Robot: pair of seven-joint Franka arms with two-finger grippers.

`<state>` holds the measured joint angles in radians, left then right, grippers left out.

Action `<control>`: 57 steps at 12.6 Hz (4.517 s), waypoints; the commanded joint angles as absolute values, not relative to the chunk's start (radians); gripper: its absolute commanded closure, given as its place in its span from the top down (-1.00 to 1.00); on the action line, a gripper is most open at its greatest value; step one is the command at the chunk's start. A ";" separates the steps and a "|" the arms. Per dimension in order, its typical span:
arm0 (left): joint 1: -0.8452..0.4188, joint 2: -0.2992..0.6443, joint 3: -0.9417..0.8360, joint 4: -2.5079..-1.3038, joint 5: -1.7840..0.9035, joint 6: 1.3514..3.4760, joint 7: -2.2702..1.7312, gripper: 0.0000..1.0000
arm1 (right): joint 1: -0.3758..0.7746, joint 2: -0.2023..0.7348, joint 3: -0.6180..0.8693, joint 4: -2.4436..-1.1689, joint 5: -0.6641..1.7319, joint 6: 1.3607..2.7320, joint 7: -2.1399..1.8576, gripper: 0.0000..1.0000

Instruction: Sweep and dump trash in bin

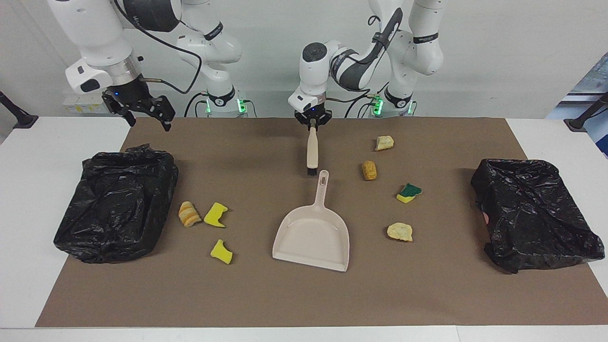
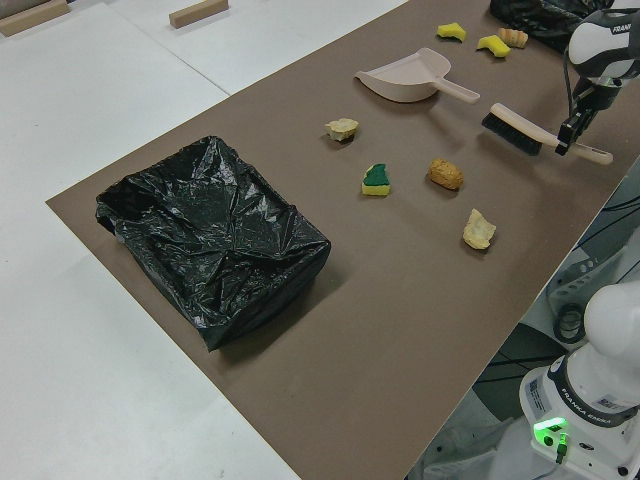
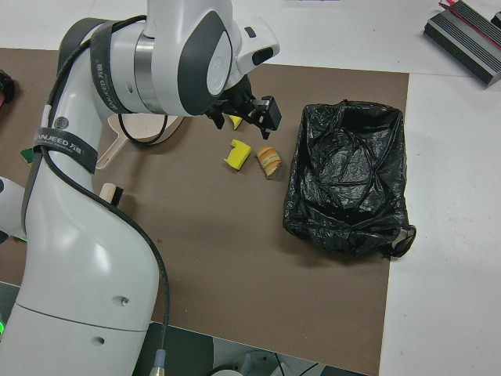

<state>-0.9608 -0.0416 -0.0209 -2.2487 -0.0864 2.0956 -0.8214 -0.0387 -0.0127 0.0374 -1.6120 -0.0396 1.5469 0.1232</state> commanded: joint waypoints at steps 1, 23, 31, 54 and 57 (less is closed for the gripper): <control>-0.887 -0.113 -0.020 -2.252 -0.057 1.953 -0.810 -1.00 | -0.041 0.063 0.089 -1.588 -0.011 1.566 0.150 1.00; -0.546 -0.311 -0.021 -2.548 -0.113 1.773 -1.305 -1.00 | 0.433 0.486 0.209 -1.591 -0.095 2.105 0.951 1.00; -0.488 -0.181 -0.020 -2.439 -0.199 1.960 -1.322 -1.00 | 0.439 0.497 0.210 -1.624 -0.138 2.177 0.951 0.84; -0.051 0.020 -0.018 -2.120 0.115 1.979 0.004 -1.00 | 0.134 0.267 0.218 -1.678 -0.143 1.738 -0.780 -1.00; -0.049 0.095 -0.018 -2.077 0.170 2.068 0.044 -1.00 | 0.130 0.215 0.216 -1.794 -0.143 1.843 -1.038 -1.00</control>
<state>-0.0632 0.0461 -0.0080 -2.1237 0.1278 2.0341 0.0076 0.1399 0.2860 0.2089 -1.6820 -0.1523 1.7710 -0.9170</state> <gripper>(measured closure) 0.740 0.678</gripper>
